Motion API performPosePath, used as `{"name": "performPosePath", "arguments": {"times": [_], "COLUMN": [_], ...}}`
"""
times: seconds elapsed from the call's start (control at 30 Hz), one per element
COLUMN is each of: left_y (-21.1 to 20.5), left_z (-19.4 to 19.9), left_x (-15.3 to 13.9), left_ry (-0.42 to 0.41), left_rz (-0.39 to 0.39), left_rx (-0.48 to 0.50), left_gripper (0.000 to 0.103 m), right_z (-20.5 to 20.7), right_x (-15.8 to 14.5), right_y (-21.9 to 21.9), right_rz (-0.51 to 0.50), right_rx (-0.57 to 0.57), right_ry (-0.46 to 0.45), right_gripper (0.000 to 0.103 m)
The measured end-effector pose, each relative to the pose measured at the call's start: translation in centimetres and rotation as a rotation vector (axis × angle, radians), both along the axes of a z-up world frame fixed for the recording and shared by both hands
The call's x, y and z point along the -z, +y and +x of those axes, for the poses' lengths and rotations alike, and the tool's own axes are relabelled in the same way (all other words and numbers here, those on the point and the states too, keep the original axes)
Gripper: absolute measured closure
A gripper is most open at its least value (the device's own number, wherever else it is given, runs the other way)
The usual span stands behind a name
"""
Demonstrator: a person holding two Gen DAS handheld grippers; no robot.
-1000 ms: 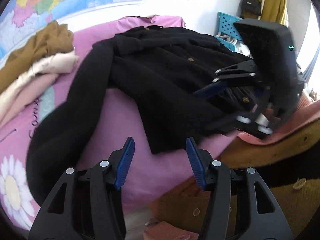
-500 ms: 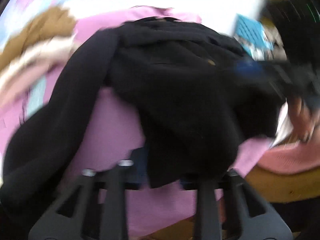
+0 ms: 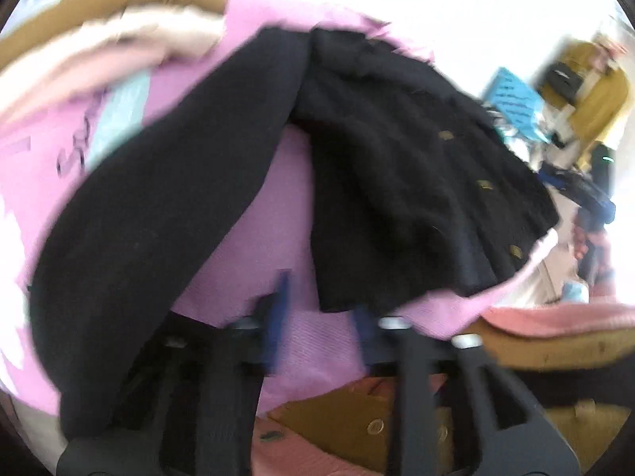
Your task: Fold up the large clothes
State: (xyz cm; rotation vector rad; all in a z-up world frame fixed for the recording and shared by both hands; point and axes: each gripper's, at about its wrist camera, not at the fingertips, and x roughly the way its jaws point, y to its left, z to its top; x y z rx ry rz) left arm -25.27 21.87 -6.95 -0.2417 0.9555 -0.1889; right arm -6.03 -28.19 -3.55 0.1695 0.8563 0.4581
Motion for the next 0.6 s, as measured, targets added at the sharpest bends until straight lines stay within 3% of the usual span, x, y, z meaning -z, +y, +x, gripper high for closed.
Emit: {"name": "performPosePath", "arguments": {"times": [0.1,0.13,0.2,0.3,0.37,0.4,0.47,0.5,0.53,0.6], "left_y": [0.1,-0.2,-1.0,-2.8,-3.7,-4.0,-4.1,-3.9,-3.4,-2.5], "left_z": [-2.1,-2.7,-2.7,-0.8,0.8,2.1,3.8,4.3,4.2,3.9], "left_x": [-3.1,-4.1,-5.1,-4.2,-2.6,-1.2,0.7,1.5,1.7,1.2], "left_ry": [-0.134,-0.185,-0.229,-0.178,-0.116,-0.052,0.033,0.068,0.068,0.059], "left_rz": [-0.064,-0.058,-0.067,-0.061,-0.063,-0.067,-0.05,-0.049,-0.062,-0.086], "left_rx": [0.097,0.114,0.142,0.168,0.159,0.137,0.081,0.064,0.053,0.026], "left_gripper": [0.018,0.012,0.01,0.008,0.008,0.01,0.043,0.073,0.083,0.089], "right_z": [0.0,-0.1,-0.4,-0.3,-0.7,-0.7,-1.1,-1.3,-1.8,-2.4], "right_x": [1.9,2.3,2.8,3.6,3.4,3.4,3.2,2.8,2.2,1.1], "right_y": [-1.7,-1.5,-1.4,-0.3,-0.3,-0.5,-1.1,-1.3,-1.5,-1.3], "right_rz": [0.059,0.059,0.063,0.073,0.061,0.058,0.091,0.112,0.145,0.163], "right_rx": [0.0,-0.017,-0.046,-0.067,-0.067,-0.062,-0.064,-0.072,-0.078,-0.083], "right_ry": [0.069,0.073,0.082,0.081,0.062,0.06,0.053,0.048,0.03,-0.005], "right_gripper": [0.025,0.025,0.025,0.027,0.041,0.059,0.075,0.085,0.088,0.089]}}
